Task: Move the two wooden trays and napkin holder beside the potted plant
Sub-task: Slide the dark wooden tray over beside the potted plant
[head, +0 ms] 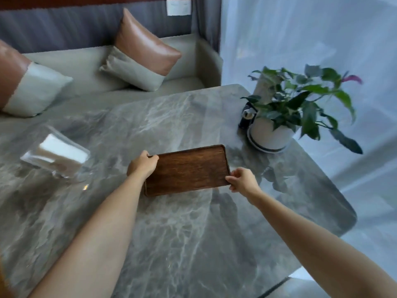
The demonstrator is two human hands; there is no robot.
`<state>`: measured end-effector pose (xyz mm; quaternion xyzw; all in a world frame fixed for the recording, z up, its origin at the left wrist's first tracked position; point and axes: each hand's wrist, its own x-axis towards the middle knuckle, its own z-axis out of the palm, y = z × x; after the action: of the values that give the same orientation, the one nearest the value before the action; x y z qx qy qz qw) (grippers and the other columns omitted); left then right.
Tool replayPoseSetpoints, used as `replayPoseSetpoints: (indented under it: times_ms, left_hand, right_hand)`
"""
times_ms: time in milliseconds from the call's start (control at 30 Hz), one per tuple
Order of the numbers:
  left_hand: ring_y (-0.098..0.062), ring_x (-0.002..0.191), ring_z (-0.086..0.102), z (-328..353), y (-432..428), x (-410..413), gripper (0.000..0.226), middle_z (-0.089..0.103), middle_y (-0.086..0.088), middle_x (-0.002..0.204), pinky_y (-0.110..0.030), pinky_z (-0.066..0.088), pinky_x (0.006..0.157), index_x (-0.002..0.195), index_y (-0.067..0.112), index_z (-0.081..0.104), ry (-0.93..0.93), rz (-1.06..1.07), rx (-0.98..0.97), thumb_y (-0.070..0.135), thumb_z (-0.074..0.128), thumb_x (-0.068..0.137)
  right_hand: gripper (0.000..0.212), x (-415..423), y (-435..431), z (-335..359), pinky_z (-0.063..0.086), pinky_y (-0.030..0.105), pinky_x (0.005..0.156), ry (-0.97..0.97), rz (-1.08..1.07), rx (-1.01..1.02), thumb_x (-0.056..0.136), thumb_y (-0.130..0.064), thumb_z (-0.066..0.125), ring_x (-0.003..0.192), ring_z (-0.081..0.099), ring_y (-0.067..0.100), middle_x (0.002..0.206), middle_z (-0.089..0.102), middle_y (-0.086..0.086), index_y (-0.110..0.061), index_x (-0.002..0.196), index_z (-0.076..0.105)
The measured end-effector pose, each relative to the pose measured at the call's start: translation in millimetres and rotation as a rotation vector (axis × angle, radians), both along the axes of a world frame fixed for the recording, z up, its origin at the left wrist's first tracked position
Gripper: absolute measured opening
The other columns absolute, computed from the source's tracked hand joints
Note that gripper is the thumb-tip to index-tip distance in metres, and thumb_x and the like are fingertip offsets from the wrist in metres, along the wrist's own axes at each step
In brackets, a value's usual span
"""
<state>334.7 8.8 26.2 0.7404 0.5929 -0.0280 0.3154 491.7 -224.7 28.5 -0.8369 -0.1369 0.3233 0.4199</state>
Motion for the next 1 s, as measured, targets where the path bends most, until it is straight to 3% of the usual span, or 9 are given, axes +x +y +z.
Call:
replayPoseSetpoints:
  times_ms: [133,267,400,500,567,700,1000]
  left_hand:
    - [-0.036,0.118,0.05,8,-7,77,0.052,0.052,-0.016,0.133,-0.036,0.041,0.091,0.133,0.024,0.043,-0.062,-0.093,-0.01,0.044,0.046,0.085]
    - [-0.036,0.129,0.041,13,-18,142,0.061,0.042,-0.013,0.145,-0.039,0.038,0.101,0.142,0.025,0.033,-0.078,-0.229,-0.037,0.042,0.048,0.085]
    - [-0.036,0.133,0.035,8,-28,193,0.065,0.038,-0.015,0.147,-0.044,0.034,0.109,0.143,0.027,0.03,-0.048,-0.351,-0.026,0.04,0.051,0.083]
    - [-0.037,0.134,0.033,-2,-34,224,0.064,0.037,-0.015,0.147,-0.047,0.029,0.112,0.143,0.027,0.03,-0.006,-0.419,0.002,0.035,0.051,0.083]
    - [-0.036,0.134,0.033,-9,-36,239,0.061,0.038,-0.015,0.146,-0.049,0.026,0.112,0.142,0.026,0.031,0.027,-0.449,0.022,0.031,0.048,0.084]
    - [-0.036,0.133,0.034,-25,-39,262,0.056,0.041,-0.017,0.144,-0.047,0.031,0.111,0.14,0.02,0.036,0.043,-0.497,0.055,0.023,0.045,0.085]
    - [-0.037,0.132,0.035,-43,-45,288,0.05,0.043,-0.019,0.142,-0.044,0.033,0.109,0.137,0.011,0.041,0.056,-0.563,0.109,0.018,0.043,0.087]
  right_hand:
    - [0.029,26,-30,-5,0.045,0.017,0.035,0.025,-0.056,-0.024,0.082,-0.002,0.063,0.042,0.051,0.012,0.059,0.054,0.004,-0.014,0.066,0.043]
    - [0.034,43,-48,-16,0.042,0.026,0.041,0.093,-0.163,-0.046,0.081,-0.001,0.064,0.043,0.049,0.015,0.06,0.053,0.006,-0.014,0.064,0.038]
    - [0.032,48,-57,-32,0.046,0.023,0.033,0.211,-0.313,-0.039,0.083,-0.002,0.062,0.04,0.051,0.015,0.067,0.053,0.011,-0.012,0.066,0.037]
    - [0.019,54,-58,-44,0.047,0.021,0.032,0.3,-0.387,-0.004,0.088,-0.007,0.057,0.04,0.055,0.015,0.078,0.057,0.019,-0.007,0.078,0.041]
    - [0.013,58,-57,-50,0.049,0.023,0.034,0.339,-0.413,0.013,0.09,-0.011,0.055,0.042,0.057,0.017,0.07,0.059,0.017,-0.005,0.085,0.045]
    - [0.022,66,-56,-60,0.051,0.024,0.037,0.395,-0.442,0.004,0.09,-0.012,0.056,0.043,0.06,0.019,0.054,0.058,0.013,-0.005,0.072,0.046]
    - [0.03,77,-52,-66,0.05,0.021,0.038,0.413,-0.414,-0.036,0.088,-0.012,0.059,0.043,0.057,0.017,0.053,0.057,0.011,-0.007,0.061,0.047]
